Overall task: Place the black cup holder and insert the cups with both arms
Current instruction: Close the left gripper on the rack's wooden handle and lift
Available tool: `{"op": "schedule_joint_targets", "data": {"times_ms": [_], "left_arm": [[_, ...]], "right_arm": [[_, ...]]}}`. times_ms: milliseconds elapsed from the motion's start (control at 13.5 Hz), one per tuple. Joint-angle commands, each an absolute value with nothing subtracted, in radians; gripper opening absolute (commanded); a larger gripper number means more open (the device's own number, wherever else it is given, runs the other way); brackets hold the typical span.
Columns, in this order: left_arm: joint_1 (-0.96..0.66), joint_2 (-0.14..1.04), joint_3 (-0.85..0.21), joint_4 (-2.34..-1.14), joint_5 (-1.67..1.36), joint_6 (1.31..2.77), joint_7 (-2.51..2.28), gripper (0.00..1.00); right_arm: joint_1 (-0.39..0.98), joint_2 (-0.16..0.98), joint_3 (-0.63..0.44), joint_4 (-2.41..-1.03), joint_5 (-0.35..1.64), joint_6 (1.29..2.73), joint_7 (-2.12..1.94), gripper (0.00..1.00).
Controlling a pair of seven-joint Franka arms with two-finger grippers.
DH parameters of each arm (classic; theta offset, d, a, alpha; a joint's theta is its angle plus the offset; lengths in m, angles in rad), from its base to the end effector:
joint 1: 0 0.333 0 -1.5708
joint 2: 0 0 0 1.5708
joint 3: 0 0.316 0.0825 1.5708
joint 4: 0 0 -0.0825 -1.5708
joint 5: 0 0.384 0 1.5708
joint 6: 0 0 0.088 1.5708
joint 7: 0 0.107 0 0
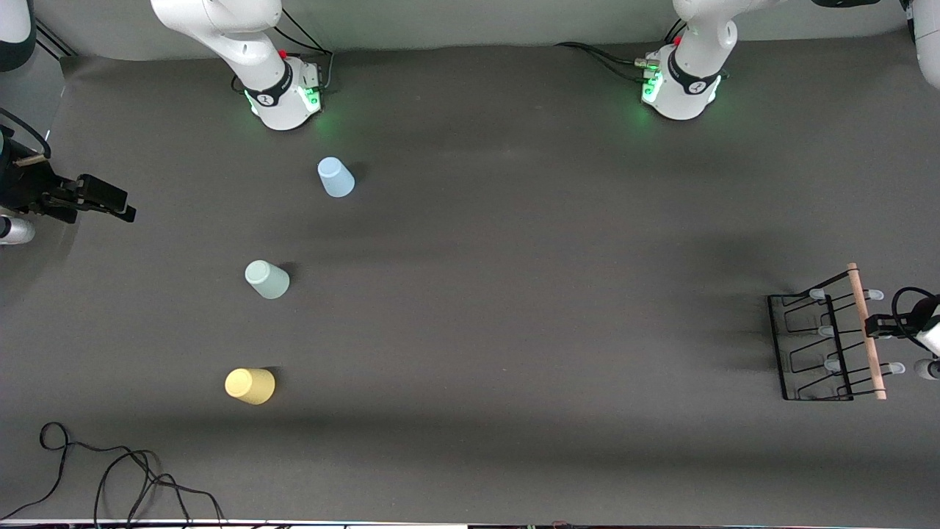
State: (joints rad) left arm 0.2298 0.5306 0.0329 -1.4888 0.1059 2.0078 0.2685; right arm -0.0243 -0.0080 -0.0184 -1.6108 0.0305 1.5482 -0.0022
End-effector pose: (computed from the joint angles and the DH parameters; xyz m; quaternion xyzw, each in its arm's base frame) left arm 0.6751 0.1843 0.3641 -0.9980 0.0278 0.0203 0.0527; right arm 0.5481 -0.0201 0.6082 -0.9993 0.0203 0.0269 0.0159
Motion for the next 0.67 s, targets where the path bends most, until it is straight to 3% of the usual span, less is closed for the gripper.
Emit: {"op": "schedule_joint_targets", "data": {"times_ms": [0,370,444,518,592], "left_arm": [[0.232,0.548,0.029,-1.459,0.078,2.005,0.279,0.49],[0.232,0.555,0.026,-1.485,0.049,1.996,0.337,0.48],[0.239,0.564,0.028,-1.483,0.049,1.997,0.366,0.29],[0.254,0.569,0.028,-1.480,0.048,2.005,0.386,0.03],[0.259,0.574,0.028,-1.477,0.046,2.011,0.384,0.00]], "right_arm": [[-0.015,-0.009,-0.023,-1.611,0.023,1.552,-0.015,1.00],[-0.015,-0.009,-0.023,-1.612,0.023,1.551,-0.015,1.00],[-0.015,-0.009,-0.023,-1.612,0.023,1.551,-0.015,1.00],[-0.015,-0.009,-0.023,-1.612,0.023,1.551,-0.015,1.00],[-0.015,-0.009,-0.023,-1.612,0.023,1.551,-0.015,1.00]]}}
